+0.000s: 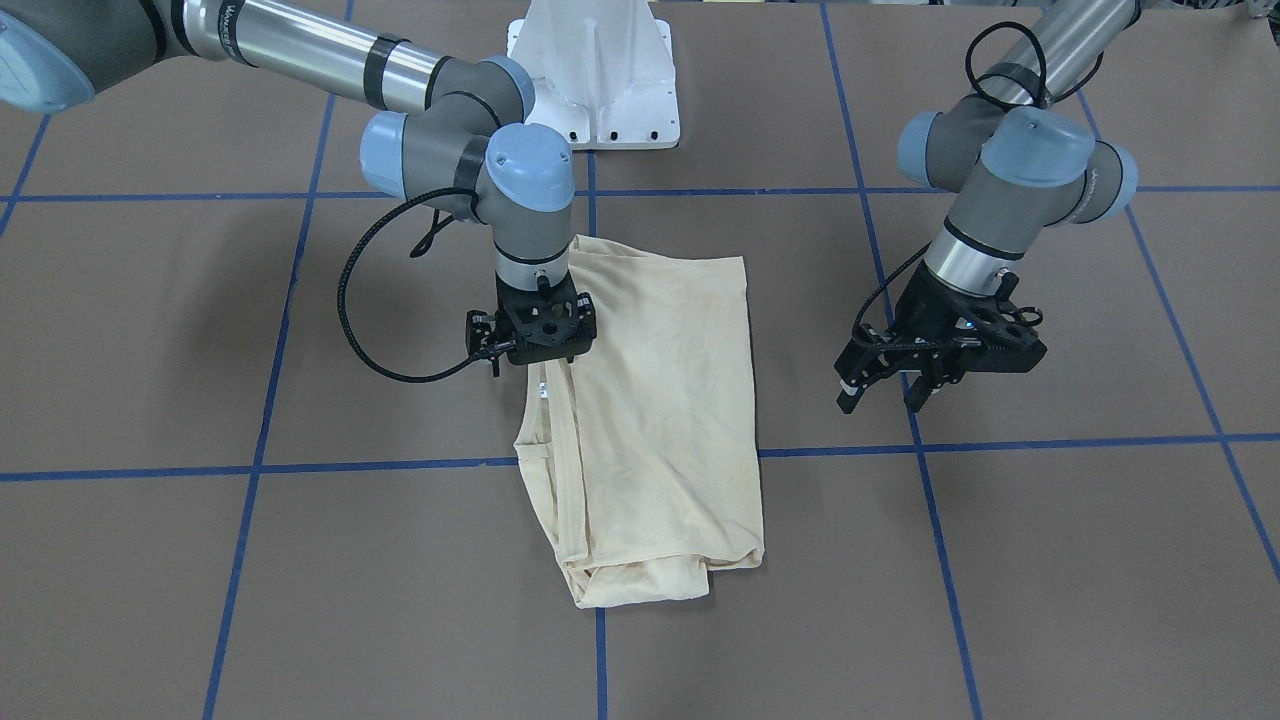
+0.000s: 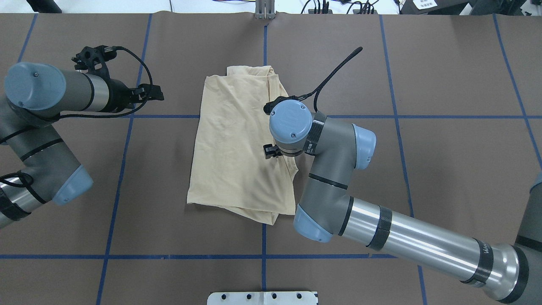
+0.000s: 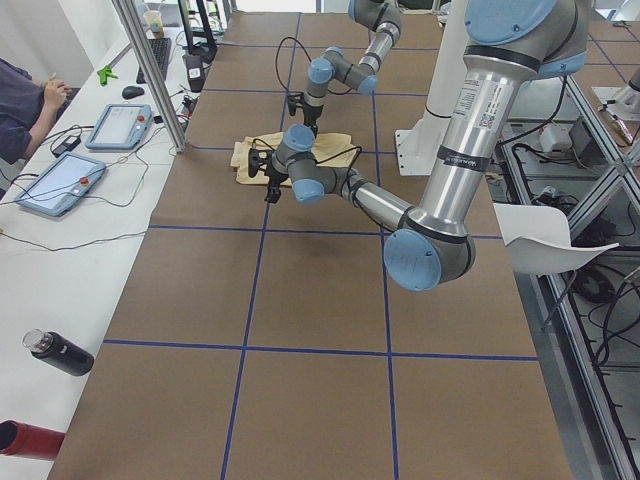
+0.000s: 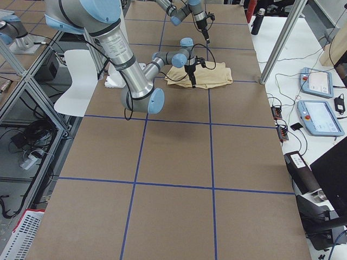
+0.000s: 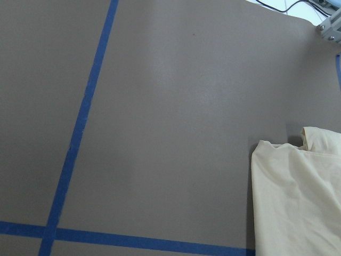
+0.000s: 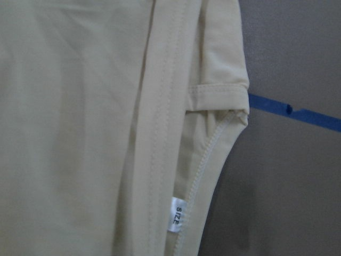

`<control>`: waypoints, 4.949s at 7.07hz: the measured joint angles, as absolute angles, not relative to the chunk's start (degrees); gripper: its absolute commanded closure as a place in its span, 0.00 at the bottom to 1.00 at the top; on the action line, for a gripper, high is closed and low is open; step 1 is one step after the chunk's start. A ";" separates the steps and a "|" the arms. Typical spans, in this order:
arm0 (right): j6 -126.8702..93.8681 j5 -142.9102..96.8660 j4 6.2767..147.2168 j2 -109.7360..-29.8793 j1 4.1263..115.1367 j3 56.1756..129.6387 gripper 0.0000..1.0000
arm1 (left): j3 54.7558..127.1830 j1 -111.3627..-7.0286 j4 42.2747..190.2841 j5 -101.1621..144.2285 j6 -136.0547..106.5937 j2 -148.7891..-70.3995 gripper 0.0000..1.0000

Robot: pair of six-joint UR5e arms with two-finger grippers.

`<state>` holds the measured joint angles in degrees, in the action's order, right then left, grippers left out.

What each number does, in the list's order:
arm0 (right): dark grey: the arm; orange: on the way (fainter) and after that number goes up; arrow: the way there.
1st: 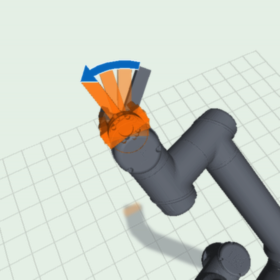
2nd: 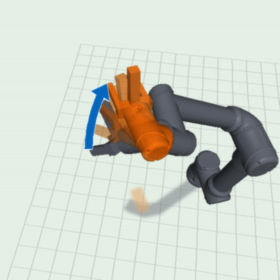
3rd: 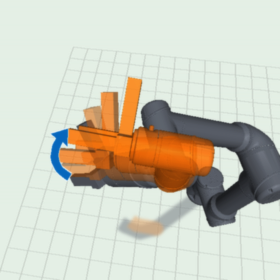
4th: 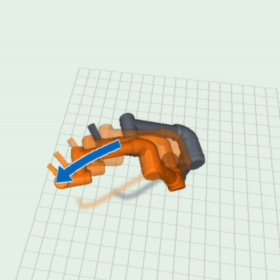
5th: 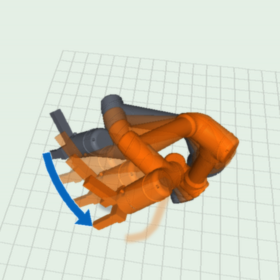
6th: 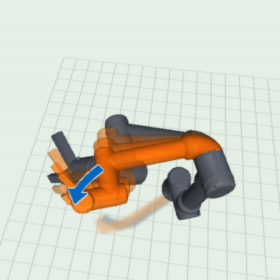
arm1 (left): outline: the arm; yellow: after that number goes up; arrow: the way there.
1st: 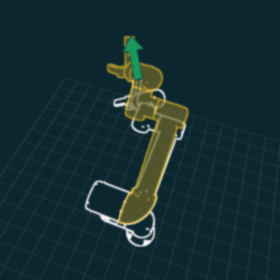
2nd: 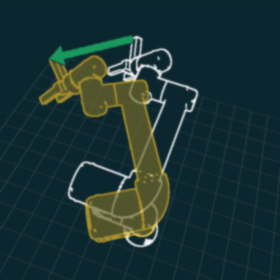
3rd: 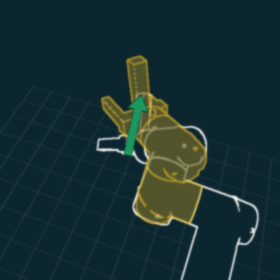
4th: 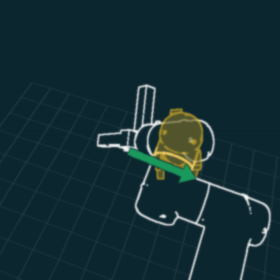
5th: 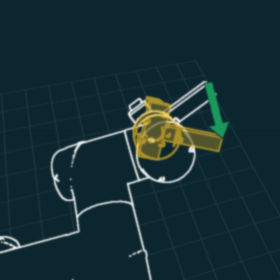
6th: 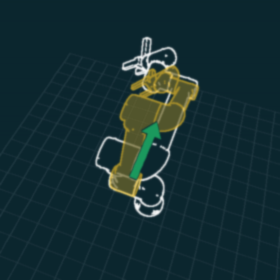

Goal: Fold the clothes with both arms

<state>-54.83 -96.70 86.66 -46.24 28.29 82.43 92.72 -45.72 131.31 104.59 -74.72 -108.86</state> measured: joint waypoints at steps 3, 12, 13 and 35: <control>-54.43 -96.76 86.63 -47.09 29.57 82.20 0.00 | 92.32 -45.65 131.37 104.59 -74.96 -108.98 0.00; -51.32 -102.01 86.62 -47.00 36.41 83.88 0.00 | 92.84 -45.38 131.42 104.67 -75.41 -109.21 0.00; -52.74 -104.06 86.88 -48.09 36.23 86.61 0.00 | 93.77 -45.01 131.45 105.66 -77.47 -109.27 0.00; -73.54 -113.98 86.22 -55.00 33.12 100.47 0.00 | 100.14 -24.38 129.53 104.77 -100.37 -105.83 0.34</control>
